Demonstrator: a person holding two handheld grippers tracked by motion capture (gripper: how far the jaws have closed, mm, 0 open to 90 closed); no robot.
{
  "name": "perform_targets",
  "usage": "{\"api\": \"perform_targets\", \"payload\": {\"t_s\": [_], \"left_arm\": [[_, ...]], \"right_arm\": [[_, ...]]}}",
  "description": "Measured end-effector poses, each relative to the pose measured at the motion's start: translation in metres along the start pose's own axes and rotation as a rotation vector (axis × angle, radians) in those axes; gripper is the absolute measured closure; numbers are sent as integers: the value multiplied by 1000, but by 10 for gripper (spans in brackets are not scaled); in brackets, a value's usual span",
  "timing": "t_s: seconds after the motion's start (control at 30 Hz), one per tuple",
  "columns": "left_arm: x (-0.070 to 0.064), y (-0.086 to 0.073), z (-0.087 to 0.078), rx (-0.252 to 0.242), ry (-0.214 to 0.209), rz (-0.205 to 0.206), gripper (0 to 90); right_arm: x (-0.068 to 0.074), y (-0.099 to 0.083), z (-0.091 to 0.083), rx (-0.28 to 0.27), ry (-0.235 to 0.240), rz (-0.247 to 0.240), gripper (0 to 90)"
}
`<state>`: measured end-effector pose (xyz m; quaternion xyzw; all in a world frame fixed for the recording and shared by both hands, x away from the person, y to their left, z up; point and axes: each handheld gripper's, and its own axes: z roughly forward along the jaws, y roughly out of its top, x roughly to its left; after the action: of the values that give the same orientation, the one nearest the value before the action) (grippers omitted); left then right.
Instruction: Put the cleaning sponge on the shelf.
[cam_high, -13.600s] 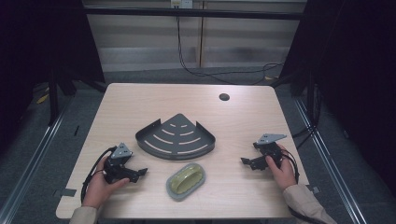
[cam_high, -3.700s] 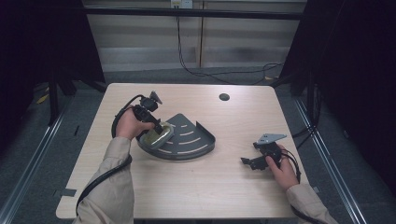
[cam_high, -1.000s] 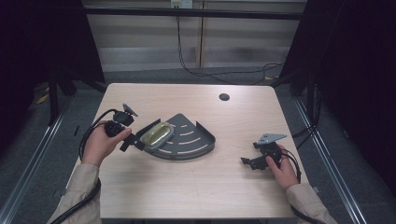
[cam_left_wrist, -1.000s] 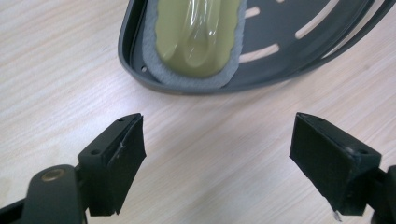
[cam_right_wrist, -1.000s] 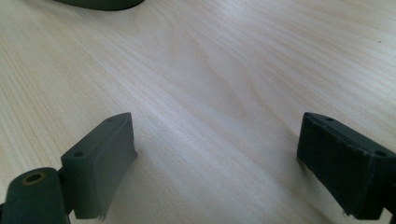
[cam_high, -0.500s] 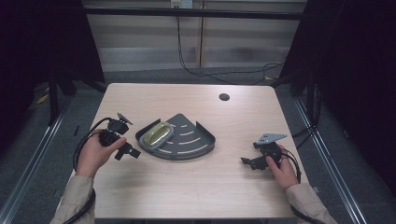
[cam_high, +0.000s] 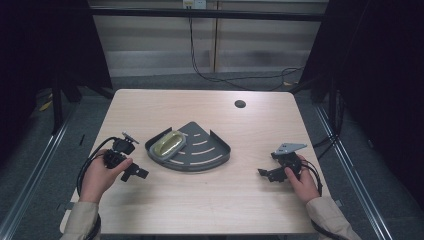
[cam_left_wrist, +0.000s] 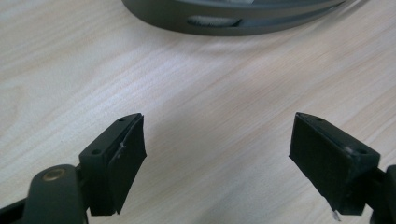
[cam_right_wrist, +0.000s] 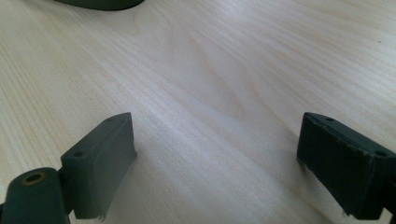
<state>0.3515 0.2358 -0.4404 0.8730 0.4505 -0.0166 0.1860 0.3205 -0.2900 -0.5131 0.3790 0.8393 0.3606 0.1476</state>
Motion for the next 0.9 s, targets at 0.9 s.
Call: {"api": "perform_targets", "payload": {"t_s": [0.9], "left_arm": [[14, -31, 27, -87, 30, 27, 182]], "right_arm": [[0, 0, 0, 0, 0, 0, 109]]}}
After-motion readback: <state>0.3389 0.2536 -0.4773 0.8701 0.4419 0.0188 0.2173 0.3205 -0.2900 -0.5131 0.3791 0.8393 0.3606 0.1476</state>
